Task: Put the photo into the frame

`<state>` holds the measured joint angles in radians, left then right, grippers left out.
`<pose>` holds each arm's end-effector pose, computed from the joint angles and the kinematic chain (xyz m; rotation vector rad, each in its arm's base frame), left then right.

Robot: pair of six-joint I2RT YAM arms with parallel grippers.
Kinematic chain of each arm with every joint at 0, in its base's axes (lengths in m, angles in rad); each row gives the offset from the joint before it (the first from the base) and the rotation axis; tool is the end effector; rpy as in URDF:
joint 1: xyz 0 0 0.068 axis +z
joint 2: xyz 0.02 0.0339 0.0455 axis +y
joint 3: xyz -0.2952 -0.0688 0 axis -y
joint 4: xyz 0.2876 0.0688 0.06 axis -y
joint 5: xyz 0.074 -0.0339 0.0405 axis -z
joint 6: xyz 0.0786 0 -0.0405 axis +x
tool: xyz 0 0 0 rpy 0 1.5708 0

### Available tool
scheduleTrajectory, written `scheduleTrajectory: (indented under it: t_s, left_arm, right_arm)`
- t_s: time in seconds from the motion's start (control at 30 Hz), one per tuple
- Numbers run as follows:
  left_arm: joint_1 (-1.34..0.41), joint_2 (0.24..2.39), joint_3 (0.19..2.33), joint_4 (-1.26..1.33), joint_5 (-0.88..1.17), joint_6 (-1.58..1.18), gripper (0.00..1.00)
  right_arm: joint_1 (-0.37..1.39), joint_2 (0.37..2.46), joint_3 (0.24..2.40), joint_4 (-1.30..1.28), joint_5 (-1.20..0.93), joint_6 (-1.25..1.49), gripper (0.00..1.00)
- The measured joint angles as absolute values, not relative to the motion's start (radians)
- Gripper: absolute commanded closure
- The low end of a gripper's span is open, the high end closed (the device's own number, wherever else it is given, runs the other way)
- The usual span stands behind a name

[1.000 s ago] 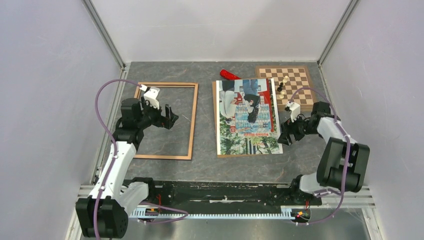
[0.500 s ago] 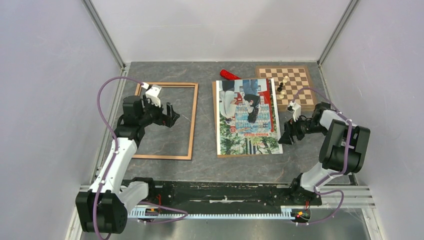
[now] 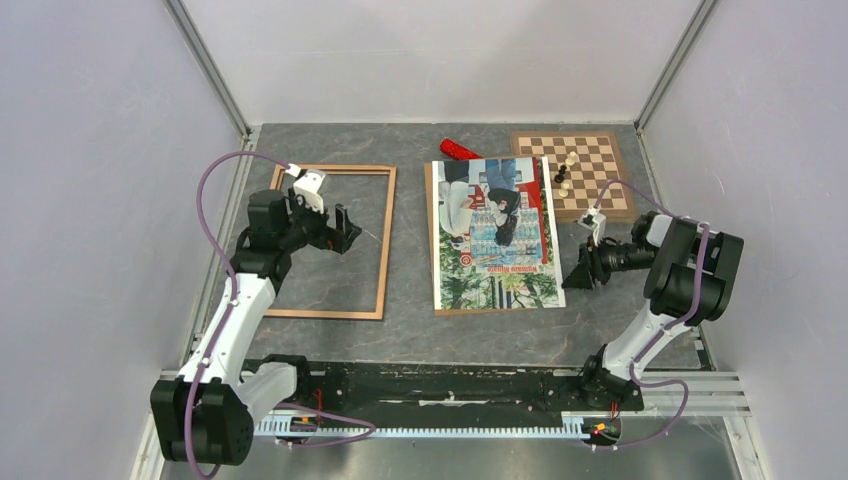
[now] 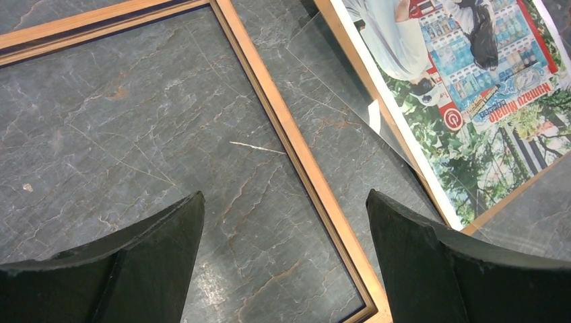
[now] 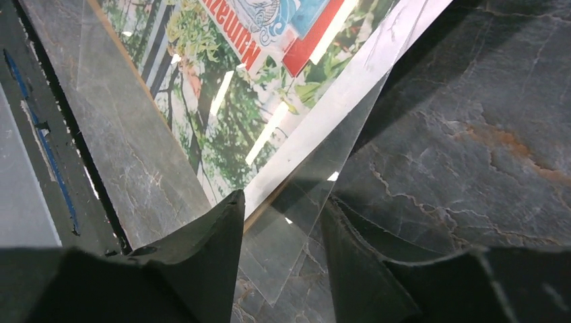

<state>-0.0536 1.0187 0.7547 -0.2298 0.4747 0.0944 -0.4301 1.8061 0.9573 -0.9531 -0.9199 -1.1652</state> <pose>0.2829 -0.0512 0.2795 0.4395 1.9887 -0.4630 0.2952 -0.0666 0.1060 -0.7433 2.3195 1.0433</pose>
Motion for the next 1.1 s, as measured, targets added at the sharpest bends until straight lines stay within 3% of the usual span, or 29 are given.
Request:
scheduleTrajectory:
  t_s: [0.63, 1.1]
  left_arm:
    - [-0.07, 1.025, 0.755, -0.229, 0.454, 0.095, 0.04]
    - [-0.099, 1.068, 0.755, -0.179, 0.453, 0.093, 0.04]
  right_arm:
    - [-0.47, 1.813, 1.029, -1.074, -0.946, -1.243, 0.97]
    - [-0.47, 1.769, 1.033, -1.116, -0.979, -1.23, 1.0]
